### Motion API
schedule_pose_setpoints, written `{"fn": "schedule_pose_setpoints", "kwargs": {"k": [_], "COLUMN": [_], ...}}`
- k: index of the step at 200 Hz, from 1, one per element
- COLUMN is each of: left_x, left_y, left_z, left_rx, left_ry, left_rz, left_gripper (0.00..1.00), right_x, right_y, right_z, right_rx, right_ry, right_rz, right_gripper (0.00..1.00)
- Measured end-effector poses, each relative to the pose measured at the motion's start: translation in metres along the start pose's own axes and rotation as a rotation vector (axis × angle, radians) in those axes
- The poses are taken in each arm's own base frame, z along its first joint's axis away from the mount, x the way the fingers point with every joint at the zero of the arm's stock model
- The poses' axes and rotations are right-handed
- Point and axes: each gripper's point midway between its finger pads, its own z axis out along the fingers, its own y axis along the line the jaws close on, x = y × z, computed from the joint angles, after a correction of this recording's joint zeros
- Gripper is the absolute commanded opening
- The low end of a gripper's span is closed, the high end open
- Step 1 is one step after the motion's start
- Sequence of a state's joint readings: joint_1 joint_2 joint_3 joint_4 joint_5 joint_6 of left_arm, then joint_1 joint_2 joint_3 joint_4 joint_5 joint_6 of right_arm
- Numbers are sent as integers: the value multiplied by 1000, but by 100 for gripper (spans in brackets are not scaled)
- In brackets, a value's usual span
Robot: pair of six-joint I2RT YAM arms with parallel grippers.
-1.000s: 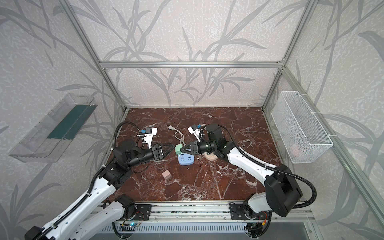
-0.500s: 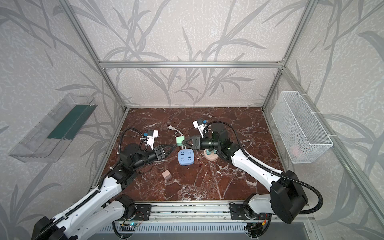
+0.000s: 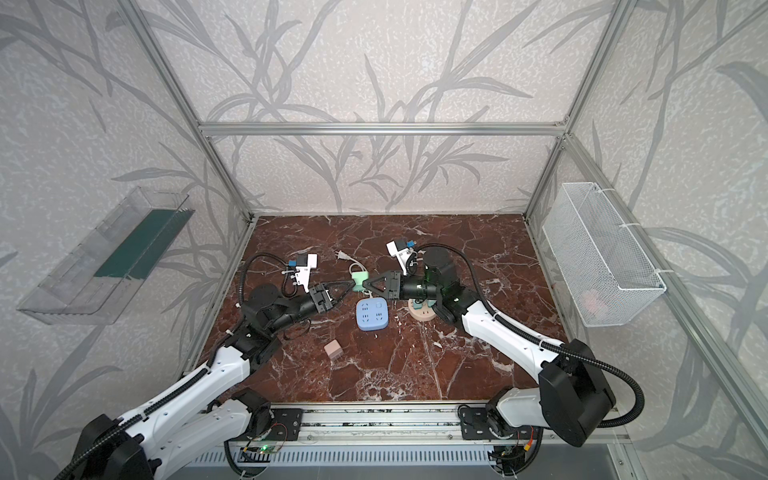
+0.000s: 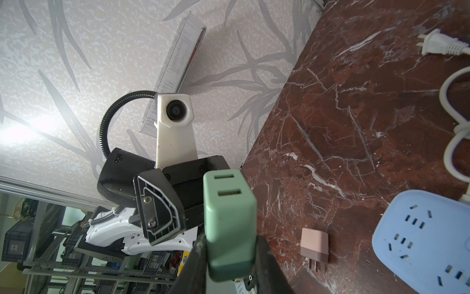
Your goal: Insert the plug
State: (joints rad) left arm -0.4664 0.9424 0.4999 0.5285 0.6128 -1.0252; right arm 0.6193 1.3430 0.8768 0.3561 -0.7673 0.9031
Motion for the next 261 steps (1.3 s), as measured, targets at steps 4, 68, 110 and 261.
{"fn": "schedule_pose_setpoints", "kwargs": {"k": [4,68,110,261], "left_x": [0,2,1,51], "left_y": [-1,1,0,32], "left_z": [0,4,8,6], "left_rx": [4,37,61,-121], "left_ry": [-1,2,6,149], "left_rz": [-2,-32,-44,296], "left_gripper": [47,35,35,0], "right_x": [-1,-3,-4,-40], "right_y": [1,0,2,13], "right_z": [0,3,6,-6], "right_rx": [-3,-23,-33,326], "right_ry": [-2,-16,-20,42], "right_rz": [0,18,15,-99], "right_gripper": [0,0,0,63]}}
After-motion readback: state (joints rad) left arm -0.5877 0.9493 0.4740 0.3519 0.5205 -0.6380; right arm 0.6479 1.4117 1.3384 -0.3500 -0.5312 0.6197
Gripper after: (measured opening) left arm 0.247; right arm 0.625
